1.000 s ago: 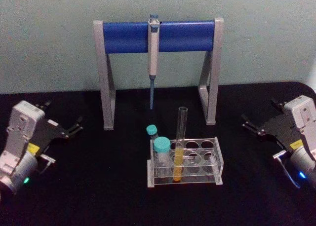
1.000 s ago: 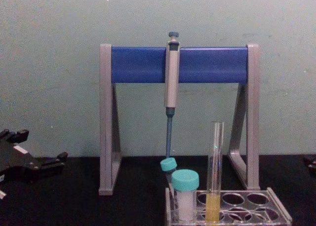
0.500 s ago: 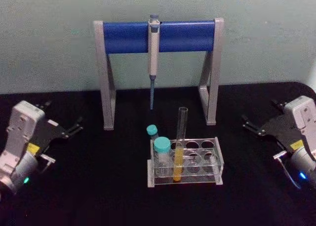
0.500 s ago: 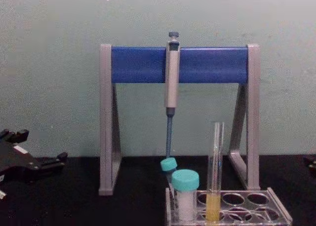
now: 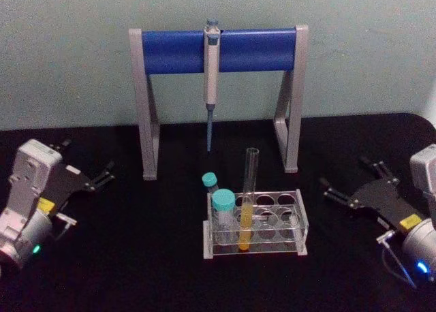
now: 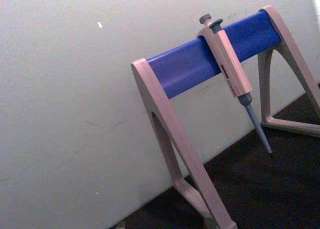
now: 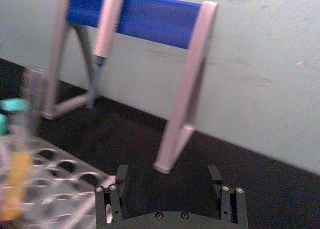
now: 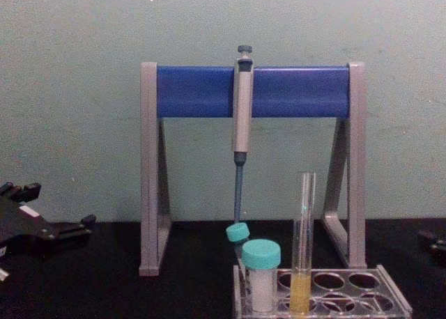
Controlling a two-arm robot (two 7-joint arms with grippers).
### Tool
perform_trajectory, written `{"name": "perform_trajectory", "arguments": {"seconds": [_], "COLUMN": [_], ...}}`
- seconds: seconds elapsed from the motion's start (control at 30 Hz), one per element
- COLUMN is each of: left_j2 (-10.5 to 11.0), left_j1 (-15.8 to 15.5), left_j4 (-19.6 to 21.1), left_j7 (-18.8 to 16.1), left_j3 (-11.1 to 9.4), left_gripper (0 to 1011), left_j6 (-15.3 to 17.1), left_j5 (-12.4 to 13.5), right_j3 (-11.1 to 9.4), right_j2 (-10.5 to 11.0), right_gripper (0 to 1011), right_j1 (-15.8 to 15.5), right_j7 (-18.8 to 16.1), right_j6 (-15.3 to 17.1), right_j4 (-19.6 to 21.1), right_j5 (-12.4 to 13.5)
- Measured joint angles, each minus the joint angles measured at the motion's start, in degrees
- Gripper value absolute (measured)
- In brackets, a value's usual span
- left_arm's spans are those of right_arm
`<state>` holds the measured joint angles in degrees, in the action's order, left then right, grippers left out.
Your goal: Pick up the test tube from the test tube rack, shake it, then place it back into the test tube rack.
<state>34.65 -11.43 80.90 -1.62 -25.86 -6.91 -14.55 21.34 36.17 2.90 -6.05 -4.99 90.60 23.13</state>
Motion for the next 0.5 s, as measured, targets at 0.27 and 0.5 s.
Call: {"name": "perform_trajectory", "arguments": {"seconds": [0.27,0.5], "left_j2": [0.0,0.0], "left_j1": [0.0,0.0], "left_j4": [0.0,0.0], "left_j7": [0.0,0.0], "left_j3": [0.0,0.0], "left_gripper": [1001,1001], "left_j6": [0.0,0.0], "left_j5": [0.0,0.0], "right_j3": [-1.6,-1.4], "right_j2": [-0.4,-2.1], "right_gripper": [1000,1000], "right_j1": [-3.3,-2.7], "right_j7": [-7.7,-13.2], "right_j6": [1.4,3.8], "right_j4": [4.3,4.7], "right_j5": [7.6,11.7]}}
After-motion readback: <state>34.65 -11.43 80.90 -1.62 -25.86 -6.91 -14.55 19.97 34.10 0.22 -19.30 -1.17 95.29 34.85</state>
